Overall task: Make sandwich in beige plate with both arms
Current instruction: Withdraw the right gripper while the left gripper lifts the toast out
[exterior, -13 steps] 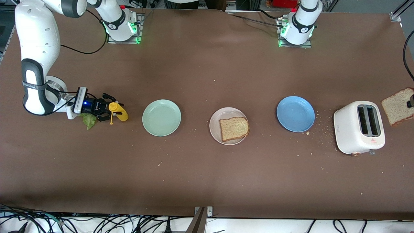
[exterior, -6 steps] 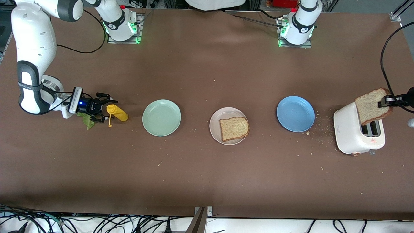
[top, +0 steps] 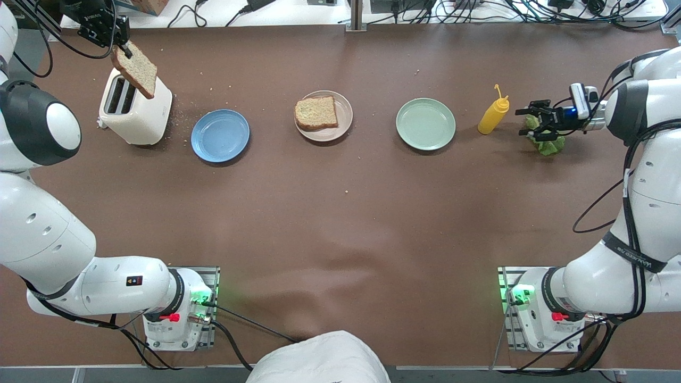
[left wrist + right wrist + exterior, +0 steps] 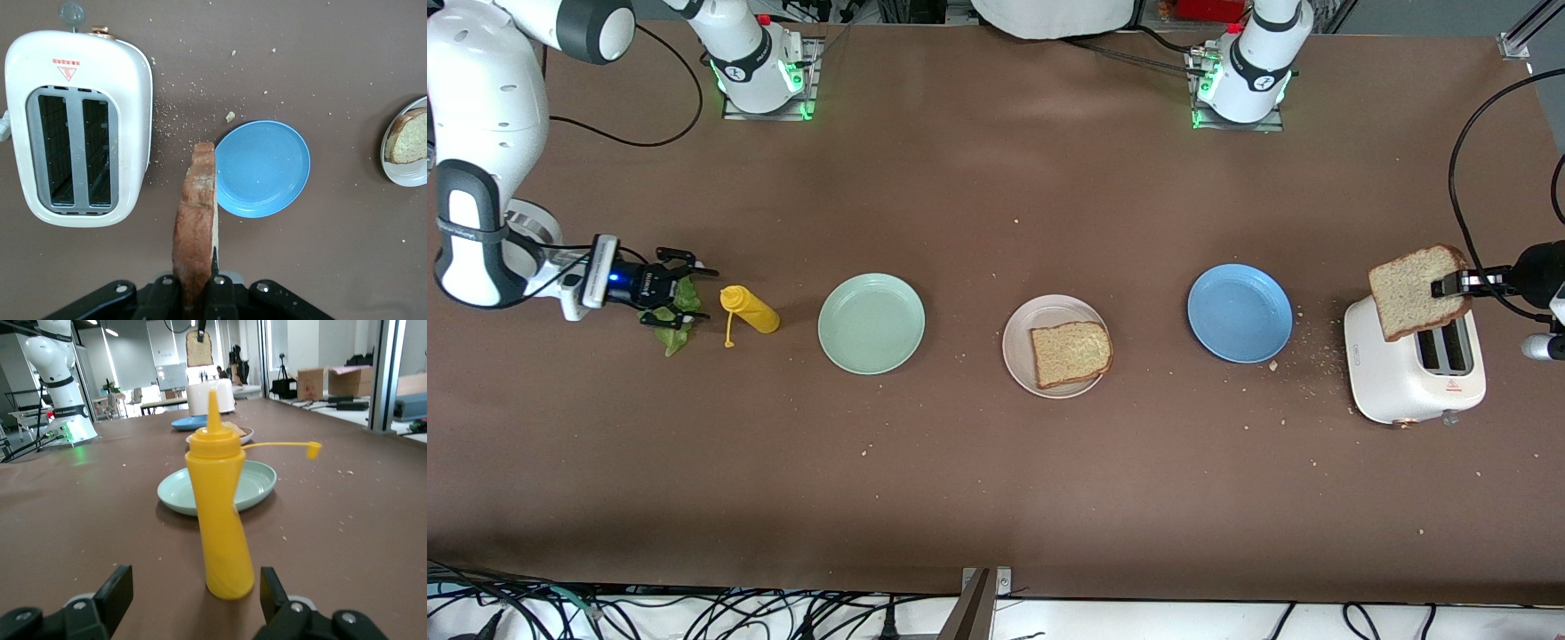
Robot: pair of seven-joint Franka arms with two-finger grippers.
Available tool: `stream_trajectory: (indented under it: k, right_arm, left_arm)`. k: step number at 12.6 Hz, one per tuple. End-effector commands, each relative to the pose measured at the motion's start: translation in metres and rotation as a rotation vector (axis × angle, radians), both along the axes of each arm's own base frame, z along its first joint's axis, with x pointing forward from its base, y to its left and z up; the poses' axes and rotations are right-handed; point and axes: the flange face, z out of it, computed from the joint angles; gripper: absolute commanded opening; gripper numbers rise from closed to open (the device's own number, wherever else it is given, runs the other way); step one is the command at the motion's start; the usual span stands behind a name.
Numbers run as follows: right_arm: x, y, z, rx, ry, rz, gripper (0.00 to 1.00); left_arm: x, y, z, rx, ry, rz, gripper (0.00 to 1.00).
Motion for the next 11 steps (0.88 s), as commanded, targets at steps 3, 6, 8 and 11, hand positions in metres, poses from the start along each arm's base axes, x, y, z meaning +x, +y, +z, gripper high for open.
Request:
stream_trajectory:
  k: [3,6,8,11]
  right_arm:
    - [0.050,-0.053,0.089,-0.213,0.203,0.061,0.86]
    - [0.067,-0.075,0.156,-0.376,0.381,0.010,0.86]
    - [0.072,-0.076,0.202,-0.523,0.540,-0.083,0.86]
    - [0.079,-0.060,0.277,-0.784,0.648,-0.295,0.87]
  left_arm:
    - [0.001,0.000,-0.001,-0.023,0.014,0.027,0.00]
    - [0.002,0.000,-0.001,-0.023,0.013,0.027,0.00]
    - [0.001,0.000,-0.001,-0.023,0.014,0.027,0.00]
    - [0.002,-0.001,-0.002,-0.023,0.016,0.025,0.00]
